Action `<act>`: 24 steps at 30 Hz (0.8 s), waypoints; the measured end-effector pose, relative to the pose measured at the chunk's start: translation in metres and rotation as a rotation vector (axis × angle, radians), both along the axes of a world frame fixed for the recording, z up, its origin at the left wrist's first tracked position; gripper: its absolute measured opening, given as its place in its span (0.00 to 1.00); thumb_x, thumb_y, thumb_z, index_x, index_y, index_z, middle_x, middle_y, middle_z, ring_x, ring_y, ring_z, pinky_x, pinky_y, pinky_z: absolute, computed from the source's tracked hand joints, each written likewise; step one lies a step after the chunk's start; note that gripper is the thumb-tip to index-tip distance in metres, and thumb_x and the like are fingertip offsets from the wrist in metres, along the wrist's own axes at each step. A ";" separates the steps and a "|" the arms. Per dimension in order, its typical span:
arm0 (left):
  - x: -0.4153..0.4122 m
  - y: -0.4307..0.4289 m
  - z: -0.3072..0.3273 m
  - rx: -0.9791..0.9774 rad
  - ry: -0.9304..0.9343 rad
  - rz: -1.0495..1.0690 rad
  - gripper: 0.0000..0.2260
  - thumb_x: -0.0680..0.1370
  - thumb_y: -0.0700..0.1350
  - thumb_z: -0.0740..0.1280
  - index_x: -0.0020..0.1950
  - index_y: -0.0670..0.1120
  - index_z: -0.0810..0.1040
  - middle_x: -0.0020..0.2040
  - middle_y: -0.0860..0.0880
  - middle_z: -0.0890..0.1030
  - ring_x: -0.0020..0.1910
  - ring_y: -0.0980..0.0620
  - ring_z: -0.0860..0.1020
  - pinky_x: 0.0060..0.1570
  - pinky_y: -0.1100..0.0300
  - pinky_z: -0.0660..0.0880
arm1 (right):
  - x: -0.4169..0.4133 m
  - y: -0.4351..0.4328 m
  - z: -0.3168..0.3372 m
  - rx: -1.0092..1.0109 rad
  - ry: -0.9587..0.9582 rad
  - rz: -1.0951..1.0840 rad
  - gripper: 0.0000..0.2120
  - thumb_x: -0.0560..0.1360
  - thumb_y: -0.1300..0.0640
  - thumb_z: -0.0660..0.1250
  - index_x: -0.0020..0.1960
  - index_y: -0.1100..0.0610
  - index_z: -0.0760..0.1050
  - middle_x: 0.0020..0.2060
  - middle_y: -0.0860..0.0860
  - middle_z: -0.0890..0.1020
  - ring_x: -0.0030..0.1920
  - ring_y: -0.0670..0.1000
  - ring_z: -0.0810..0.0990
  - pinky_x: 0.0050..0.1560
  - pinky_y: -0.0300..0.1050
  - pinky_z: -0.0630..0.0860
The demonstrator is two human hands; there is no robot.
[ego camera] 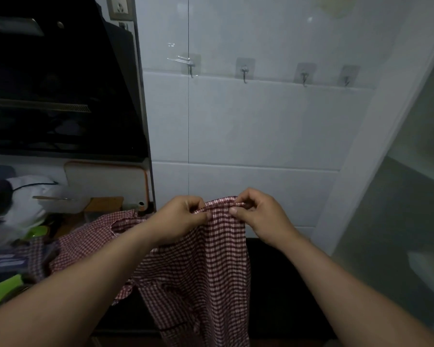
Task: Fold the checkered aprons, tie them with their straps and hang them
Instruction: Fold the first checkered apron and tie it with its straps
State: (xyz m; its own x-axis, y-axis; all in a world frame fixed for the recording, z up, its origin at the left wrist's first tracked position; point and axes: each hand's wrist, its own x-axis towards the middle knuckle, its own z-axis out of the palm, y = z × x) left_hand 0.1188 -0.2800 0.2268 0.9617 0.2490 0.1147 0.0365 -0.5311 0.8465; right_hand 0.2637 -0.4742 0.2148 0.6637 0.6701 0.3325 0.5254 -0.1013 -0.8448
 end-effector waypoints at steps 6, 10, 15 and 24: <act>-0.002 -0.002 -0.006 0.148 0.033 -0.036 0.08 0.82 0.51 0.71 0.45 0.49 0.83 0.41 0.52 0.84 0.40 0.59 0.81 0.43 0.60 0.76 | 0.002 -0.007 0.005 -0.218 -0.098 0.029 0.21 0.74 0.54 0.79 0.64 0.48 0.77 0.37 0.45 0.79 0.38 0.43 0.78 0.46 0.45 0.76; -0.001 -0.011 -0.019 0.297 0.064 -0.079 0.07 0.82 0.52 0.71 0.46 0.51 0.82 0.41 0.55 0.82 0.39 0.59 0.79 0.38 0.65 0.73 | 0.004 -0.013 0.004 -0.408 -0.229 0.128 0.06 0.75 0.51 0.77 0.46 0.52 0.82 0.38 0.45 0.84 0.39 0.43 0.80 0.46 0.47 0.77; 0.001 -0.023 -0.035 0.473 0.042 -0.089 0.09 0.81 0.52 0.72 0.45 0.49 0.79 0.41 0.53 0.79 0.41 0.53 0.77 0.40 0.57 0.71 | 0.002 -0.020 -0.001 -0.553 -0.503 0.108 0.06 0.75 0.50 0.75 0.44 0.50 0.80 0.38 0.44 0.82 0.43 0.49 0.80 0.45 0.47 0.75; -0.055 0.052 -0.099 0.540 0.421 -0.082 0.09 0.79 0.54 0.73 0.42 0.53 0.81 0.40 0.55 0.84 0.41 0.51 0.82 0.44 0.56 0.77 | 0.043 -0.096 -0.038 -0.568 -0.385 -0.143 0.06 0.76 0.56 0.75 0.44 0.54 0.80 0.38 0.50 0.81 0.45 0.53 0.80 0.42 0.44 0.64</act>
